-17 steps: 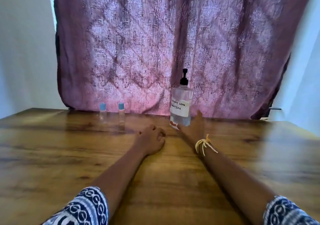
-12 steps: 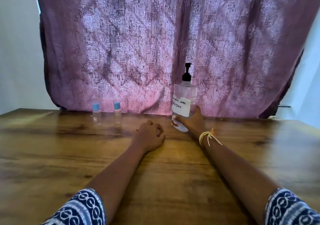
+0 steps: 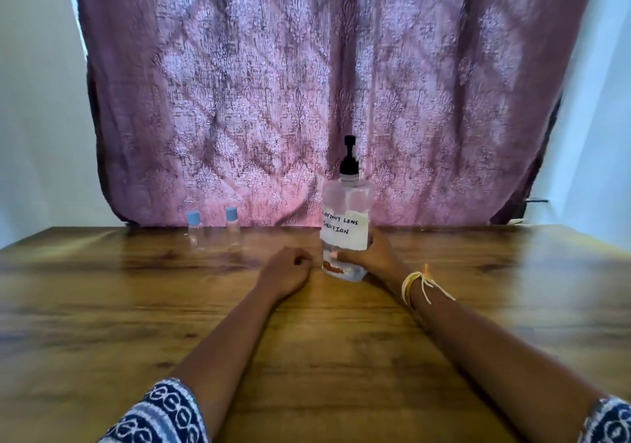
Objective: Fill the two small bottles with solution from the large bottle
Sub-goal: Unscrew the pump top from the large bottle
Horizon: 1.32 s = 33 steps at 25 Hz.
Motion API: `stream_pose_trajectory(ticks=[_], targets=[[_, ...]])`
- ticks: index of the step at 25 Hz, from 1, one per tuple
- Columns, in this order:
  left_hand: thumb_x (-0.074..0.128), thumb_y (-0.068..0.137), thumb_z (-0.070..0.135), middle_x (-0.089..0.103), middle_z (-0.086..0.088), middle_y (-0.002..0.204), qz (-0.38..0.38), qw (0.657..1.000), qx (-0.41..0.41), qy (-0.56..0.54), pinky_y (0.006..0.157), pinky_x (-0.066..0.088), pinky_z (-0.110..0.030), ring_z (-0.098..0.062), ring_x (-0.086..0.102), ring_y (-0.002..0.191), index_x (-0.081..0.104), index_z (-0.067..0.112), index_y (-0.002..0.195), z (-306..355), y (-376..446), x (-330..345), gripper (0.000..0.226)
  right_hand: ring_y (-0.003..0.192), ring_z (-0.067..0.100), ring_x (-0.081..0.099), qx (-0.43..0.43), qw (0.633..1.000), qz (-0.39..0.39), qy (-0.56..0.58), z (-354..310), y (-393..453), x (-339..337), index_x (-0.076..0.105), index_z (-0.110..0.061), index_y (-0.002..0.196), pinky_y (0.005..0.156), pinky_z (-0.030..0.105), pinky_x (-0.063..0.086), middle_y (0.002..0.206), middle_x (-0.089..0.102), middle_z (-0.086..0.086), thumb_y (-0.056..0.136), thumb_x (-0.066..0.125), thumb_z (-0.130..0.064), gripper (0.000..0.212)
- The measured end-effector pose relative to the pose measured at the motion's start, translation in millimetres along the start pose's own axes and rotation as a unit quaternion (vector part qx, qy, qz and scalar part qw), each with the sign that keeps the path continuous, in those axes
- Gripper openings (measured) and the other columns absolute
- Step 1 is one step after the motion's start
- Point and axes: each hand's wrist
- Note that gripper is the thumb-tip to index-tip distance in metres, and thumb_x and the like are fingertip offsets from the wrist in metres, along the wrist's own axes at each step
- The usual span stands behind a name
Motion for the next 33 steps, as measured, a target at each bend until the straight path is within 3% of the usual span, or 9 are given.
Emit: stream_pose_trajectory(ticks=[4, 7, 12, 13, 15, 17, 20, 26, 33], targets=[[0.049, 0.085, 0.002, 0.072, -0.017, 0.105, -0.017, 0.975, -0.08, -0.209, 0.082, 0.05, -0.035, -0.026, 0.064, 0.084, 0.069, 0.023, 0.088, 18.2, -52.2, -13.5, 0.03, 0.108, 0.026, 0.069, 0.045, 0.996, -0.08, 0.012, -21.7, -57.0, 13.3, 0.067, -0.015, 0.117, 0.097, 0.049, 0.053, 0.116, 0.072, 0.007, 0.063, 0.088, -0.011, 0.058], [0.042, 0.082, -0.013, 0.076, -0.008, 0.107, -0.058, 0.946, -0.059, -0.314, 0.086, 0.058, -0.036, -0.022, 0.071, 0.096, 0.072, 0.012, 0.108, 35.9, -90.7, -18.7, 0.047, 0.114, 0.03, 0.065, 0.062, 0.989, -0.13, 0.028, -42.7, -93.0, 21.7, 0.063, -0.012, 0.122, 0.1, 0.051, 0.05, 0.123, 0.069, 0.012, 0.061, 0.087, -0.01, 0.066], [0.04, 0.072, -0.023, 0.068, -0.001, 0.105, -0.187, 0.963, -0.028, -0.192, 0.044, 0.041, -0.02, -0.013, 0.06, 0.065, 0.064, 0.008, 0.118, 72.0, -155.2, -61.2, 0.06, 0.113, 0.031, 0.065, 0.07, 0.982, -0.173, 0.039, -76.0, -150.0, 25.3, 0.061, -0.009, 0.121, 0.094, 0.044, 0.055, 0.122, 0.068, 0.014, 0.073, 0.073, 0.01, 0.053], [0.042, 0.076, -0.022, 0.063, -0.003, 0.103, -0.195, 0.964, -0.02, -0.178, 0.046, 0.041, -0.021, -0.01, 0.055, 0.06, 0.047, 0.0, 0.129, 76.2, -160.2, -70.2, 0.057, 0.109, 0.027, 0.068, 0.071, 0.98, -0.18, 0.046, -79.3, -157.7, 24.8, 0.062, -0.011, 0.117, 0.088, 0.038, 0.058, 0.118, 0.071, 0.01, 0.075, 0.072, 0.011, 0.049], [0.048, 0.084, -0.011, 0.058, -0.008, 0.097, -0.205, 0.935, -0.006, -0.291, 0.06, 0.046, -0.028, -0.013, 0.054, 0.068, 0.054, 0.013, 0.092, 85.1, -170.2, -87.6, 0.027, 0.107, 0.024, 0.069, 0.076, 0.977, -0.192, 0.05, -85.3, -171.7, 24.9, 0.061, -0.01, 0.118, 0.088, 0.038, 0.058, 0.115, 0.072, 0.008, 0.077, 0.07, 0.011, 0.047], [0.059, 0.084, 0.008, 0.061, -0.014, 0.11, -0.195, 0.881, 0.023, -0.43, 0.078, 0.051, -0.04, -0.025, 0.063, 0.094, 0.063, 0.009, 0.109, 96.2, -179.7, -97.7, 0.026, 0.115, 0.03, 0.065, 0.076, 0.979, -0.188, 0.013, -92.3, -181.2, 27.1, 0.058, -0.004, 0.125, 0.099, 0.049, 0.051, 0.124, 0.067, 0.015, 0.078, 0.072, 0.007, 0.051], [0.07, 0.085, 0.024, 0.048, -0.013, 0.144, -0.072, 0.935, 0.068, -0.341, 0.103, 0.045, -0.05, -0.032, 0.047, 0.131, 0.048, 0.01, 0.135, 119.3, -176.1, -95.6, 0.057, 0.113, 0.024, 0.066, 0.044, 0.977, -0.201, -0.057, -112.0, -182.9, 22.3, 0.059, -0.011, 0.124, 0.1, 0.044, 0.051, 0.123, 0.068, 0.009, 0.082, 0.074, -0.01, 0.045], [0.082, 0.074, 0.029, 0.073, -0.009, 0.112, 0.049, 0.929, 0.103, -0.351, 0.089, 0.056, -0.037, -0.025, 0.07, 0.102, 0.068, 0.011, 0.113, 130.3, -169.6, -78.4, 0.046, 0.088, 0.017, 0.064, -0.102, 0.989, 0.093, -0.046, -186.4, -153.5, 15.0, 0.063, -0.006, 0.113, 0.078, 0.03, 0.053, 0.095, 0.066, 0.004, 0.083, 0.072, -0.031, 0.04], [0.085, 0.06, 0.041, 0.078, 0.006, 0.081, 0.081, 0.907, 0.12, -0.394, 0.057, 0.053, -0.017, -0.009, 0.075, 0.072, 0.069, 0.025, 0.09, 120.9, -164.4, -63.9, 0.037, 0.037, -0.007, 0.048, -0.095, 0.95, 0.128, -0.267, -215.1, -124.4, 42.0, 0.057, -0.022, 0.049, 0.037, 0.007, 0.031, 0.036, 0.051, -0.018, 0.062, 0.086, -0.047, 0.04]])
Point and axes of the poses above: each hand's wrist, its own y-axis towards the middle knuckle, its own x-axis out of the palm, z = x × y
